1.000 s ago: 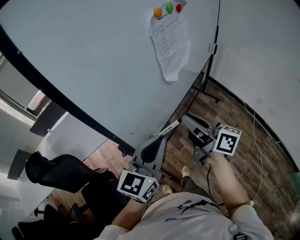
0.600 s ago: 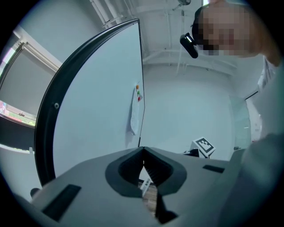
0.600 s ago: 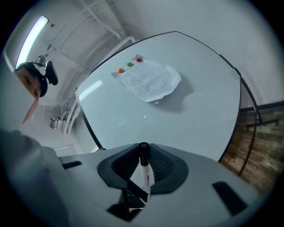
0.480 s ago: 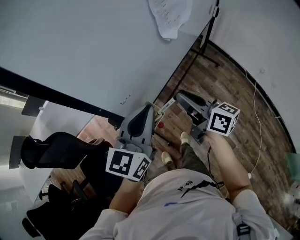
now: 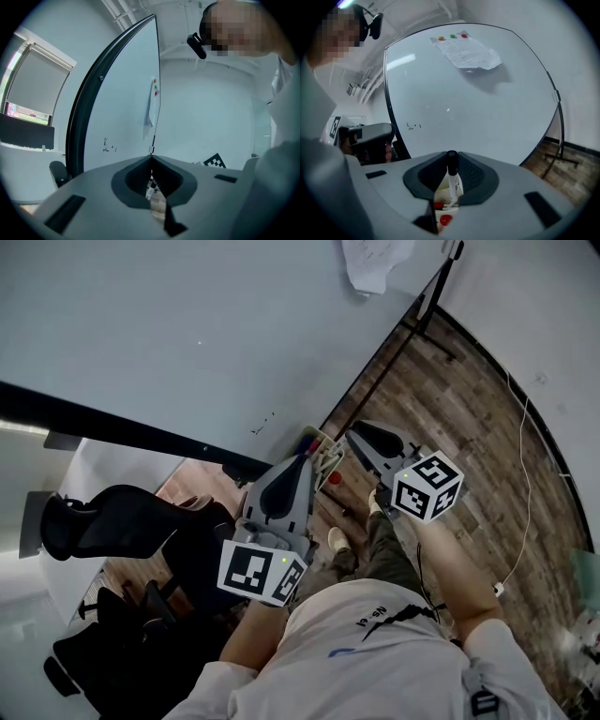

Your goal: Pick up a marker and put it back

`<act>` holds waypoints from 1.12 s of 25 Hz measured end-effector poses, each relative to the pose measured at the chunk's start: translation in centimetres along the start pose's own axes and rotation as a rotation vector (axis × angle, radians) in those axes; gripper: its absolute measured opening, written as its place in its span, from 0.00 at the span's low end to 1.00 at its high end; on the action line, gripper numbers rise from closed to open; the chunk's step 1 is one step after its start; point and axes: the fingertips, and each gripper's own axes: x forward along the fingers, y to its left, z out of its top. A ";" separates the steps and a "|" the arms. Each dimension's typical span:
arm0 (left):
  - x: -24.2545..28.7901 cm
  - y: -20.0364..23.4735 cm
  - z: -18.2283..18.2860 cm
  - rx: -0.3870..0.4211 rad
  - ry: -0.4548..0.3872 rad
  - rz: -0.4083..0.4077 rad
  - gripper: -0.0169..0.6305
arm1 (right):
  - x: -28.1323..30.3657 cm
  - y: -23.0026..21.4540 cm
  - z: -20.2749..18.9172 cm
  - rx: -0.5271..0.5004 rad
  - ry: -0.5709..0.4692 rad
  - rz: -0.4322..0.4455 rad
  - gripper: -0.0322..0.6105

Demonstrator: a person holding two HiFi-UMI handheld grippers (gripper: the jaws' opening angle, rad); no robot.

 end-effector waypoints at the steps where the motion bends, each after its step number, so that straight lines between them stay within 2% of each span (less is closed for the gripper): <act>1: -0.1 0.2 -0.2 -0.002 0.005 0.003 0.04 | 0.4 0.1 -0.5 -0.022 0.010 -0.003 0.17; 8: -0.6 0.6 -1.5 -0.008 0.031 0.015 0.04 | 2.2 0.4 -3.6 -0.185 0.093 -0.027 0.17; 17: -0.6 0.3 -2.0 -0.011 0.039 0.012 0.04 | 2.9 0.0 -5.2 -0.178 0.146 -0.003 0.18; 21: -0.6 -0.1 -1.9 -0.008 0.038 0.007 0.04 | 2.5 0.1 -4.2 -0.186 0.124 -0.014 0.19; 28: -0.2 -0.7 -1.6 0.002 0.029 -0.015 0.04 | 0.7 1.3 0.1 -0.241 0.036 -0.063 0.19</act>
